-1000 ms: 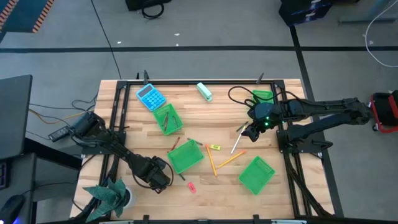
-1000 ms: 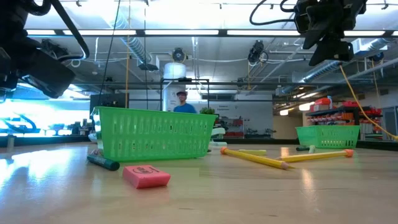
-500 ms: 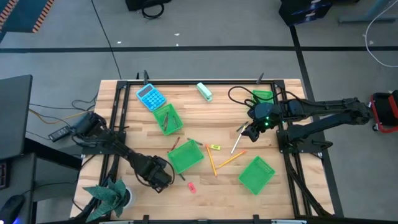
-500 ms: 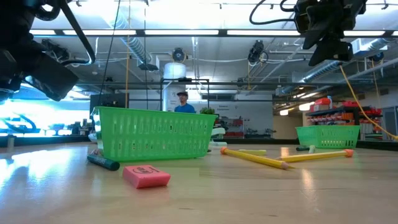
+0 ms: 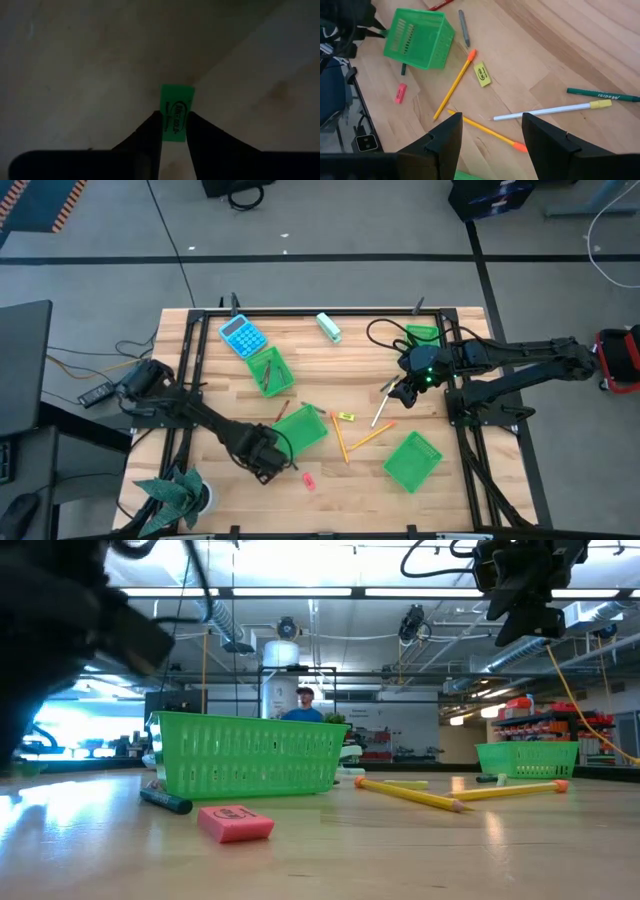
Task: Sort crayons/erasers/pens/pencils in bins
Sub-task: Put the green eraser into the bottom left green bin
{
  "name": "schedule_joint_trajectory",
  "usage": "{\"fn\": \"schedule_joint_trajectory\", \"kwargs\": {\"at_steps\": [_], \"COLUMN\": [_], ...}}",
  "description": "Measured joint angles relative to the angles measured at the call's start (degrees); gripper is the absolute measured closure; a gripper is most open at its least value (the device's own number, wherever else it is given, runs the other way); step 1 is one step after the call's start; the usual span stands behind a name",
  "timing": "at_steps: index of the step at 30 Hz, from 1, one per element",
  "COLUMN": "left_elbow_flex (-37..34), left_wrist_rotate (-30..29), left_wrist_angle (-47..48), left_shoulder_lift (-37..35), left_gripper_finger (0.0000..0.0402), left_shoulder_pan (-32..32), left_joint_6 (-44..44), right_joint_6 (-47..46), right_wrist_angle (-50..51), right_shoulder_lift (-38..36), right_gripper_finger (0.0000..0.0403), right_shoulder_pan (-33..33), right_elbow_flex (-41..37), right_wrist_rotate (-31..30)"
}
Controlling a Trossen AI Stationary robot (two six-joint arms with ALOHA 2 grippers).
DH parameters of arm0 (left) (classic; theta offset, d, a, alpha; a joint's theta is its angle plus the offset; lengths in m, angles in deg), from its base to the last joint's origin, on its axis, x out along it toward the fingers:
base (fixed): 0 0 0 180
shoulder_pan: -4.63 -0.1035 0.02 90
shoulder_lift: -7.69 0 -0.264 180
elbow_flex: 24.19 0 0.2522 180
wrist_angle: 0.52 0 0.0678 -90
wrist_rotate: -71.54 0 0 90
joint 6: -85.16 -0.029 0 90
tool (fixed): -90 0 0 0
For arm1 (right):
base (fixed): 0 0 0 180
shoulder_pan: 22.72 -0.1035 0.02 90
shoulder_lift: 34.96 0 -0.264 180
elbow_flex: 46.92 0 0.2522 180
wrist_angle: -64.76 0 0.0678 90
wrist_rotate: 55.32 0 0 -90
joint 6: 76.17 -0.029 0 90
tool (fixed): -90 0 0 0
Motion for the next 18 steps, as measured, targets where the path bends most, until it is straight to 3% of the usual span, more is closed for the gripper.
{"fn": "schedule_joint_trajectory", "kwargs": {"at_steps": [9,18], "left_elbow_flex": [10.5,20.2], "left_wrist_rotate": [-4.9,-13.3], "left_wrist_angle": [10.6,11.9], "left_shoulder_lift": [-0.1,-0.3], "left_gripper_finger": [0.0316,0.0322], "left_shoulder_pan": [-3.6,-7.6], "left_joint_6": [-7.1,-13.3], "right_joint_6": [0.0,0.0], "right_wrist_angle": [0.0,0.0], "right_shoulder_lift": [0.0,0.0], "right_gripper_finger": [0.0192,0.0192], "right_shoulder_pan": [0.0,0.0], "right_elbow_flex": [0.0,0.0], "right_wrist_rotate": [0.1,0.3]}}
